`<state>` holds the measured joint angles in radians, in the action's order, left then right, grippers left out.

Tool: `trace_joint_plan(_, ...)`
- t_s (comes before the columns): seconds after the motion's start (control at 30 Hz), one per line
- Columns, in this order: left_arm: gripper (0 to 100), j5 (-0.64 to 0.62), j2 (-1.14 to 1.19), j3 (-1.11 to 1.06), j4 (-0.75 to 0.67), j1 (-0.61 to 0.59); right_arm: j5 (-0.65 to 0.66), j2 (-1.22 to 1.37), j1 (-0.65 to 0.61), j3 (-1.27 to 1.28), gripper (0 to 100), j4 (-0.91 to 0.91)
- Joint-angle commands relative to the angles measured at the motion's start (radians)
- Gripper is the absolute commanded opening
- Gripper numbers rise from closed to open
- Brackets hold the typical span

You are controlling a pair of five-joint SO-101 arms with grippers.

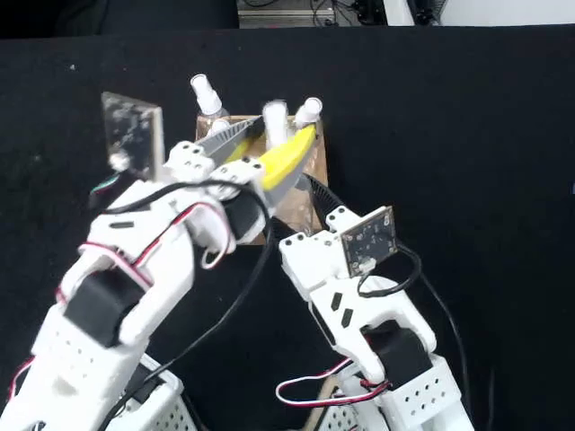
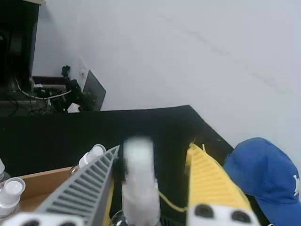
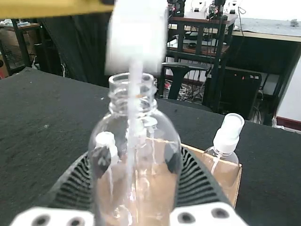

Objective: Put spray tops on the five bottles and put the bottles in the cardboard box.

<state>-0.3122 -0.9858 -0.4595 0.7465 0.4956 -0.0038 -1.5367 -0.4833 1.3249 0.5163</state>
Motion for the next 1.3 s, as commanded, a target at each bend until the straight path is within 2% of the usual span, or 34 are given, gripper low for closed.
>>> trace_joint_plan(0.0, 20, 0.017, -0.091, 0.013, 0.02, -0.008, 0.0, -0.018, -0.006, -0.007, 1.1, -0.032)
trace_joint_plan(0.17, 16, 0.172, -0.192, 0.008, 0.02, -0.01, 0.0, -0.018, -0.005, -0.007, 1.1, -0.026)
trace_joint_plan(0.23, 14, 0.209, -0.226, -0.008, 0.029, -0.064, 0.0, -0.018, -0.005, -0.005, 1.1, -0.025)
trace_joint_plan(0.37, 13, 0.232, -0.264, -0.097, 0.052, -0.309, -0.002, -0.018, 0.035, -0.008, 1.1, -0.025)
trace_joint_plan(0.5, 13, 0.229, -0.275, -0.249, 0.052, -0.622, -0.006, -0.012, 0.21, -0.047, 1.1, -0.006)
trace_joint_plan(0.67, 13, 0.235, -0.275, -0.473, -0.02, -0.788, -0.008, -0.007, 0.359, -0.104, 1.1, 0.049)
trace_joint_plan(0.8, 13, 0.227, -0.269, -0.653, -0.184, -0.819, -0.011, 0.004, 0.359, -0.07, 1.0, 0.015)
trace_joint_plan(0.97, 13, 0.227, -0.278, -0.829, -0.328, -0.812, -0.092, 0.125, 0.35, 0.042, 1.0, -0.241)
trace_joint_plan(1.27, 13, 0.226, -0.278, -0.932, -0.381, -0.819, -0.091, 0.427, 0.216, 0.065, 1.0, -0.531)
